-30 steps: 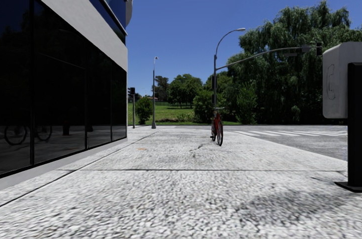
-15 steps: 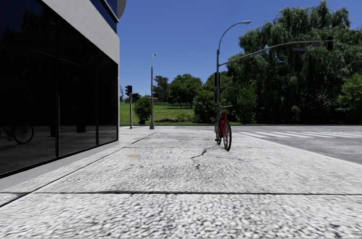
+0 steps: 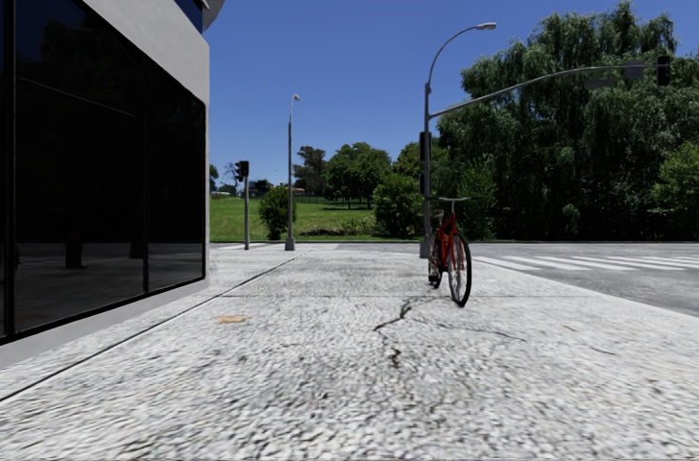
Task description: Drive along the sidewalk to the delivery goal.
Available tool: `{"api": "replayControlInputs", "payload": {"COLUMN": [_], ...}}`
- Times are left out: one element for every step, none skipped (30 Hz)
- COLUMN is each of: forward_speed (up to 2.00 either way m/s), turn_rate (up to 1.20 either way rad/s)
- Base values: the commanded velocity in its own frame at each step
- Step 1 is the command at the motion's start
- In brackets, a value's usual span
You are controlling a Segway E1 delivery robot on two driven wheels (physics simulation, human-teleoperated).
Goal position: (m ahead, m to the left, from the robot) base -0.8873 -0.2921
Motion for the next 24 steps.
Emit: {"api": "replayControlInputs", "payload": {"forward_speed": [0.48,0.06,0.0,0.0,0.0,0.0,0.0,0.0,0.0,0.0,0.0,0.0,0.0,0.0,0.0,0.0,0.0,0.0,0.0,0.0,0.0,0.0,0.0,0.0], "turn_rate": [0.0,0.0,0.0,0.0,0.0,0.0,0.0,0.0,0.0,0.0,0.0,0.0,0.0,0.0,0.0,0.0,0.0,0.0,0.0,0.0,0.0,0.0,0.0,0.0]}}
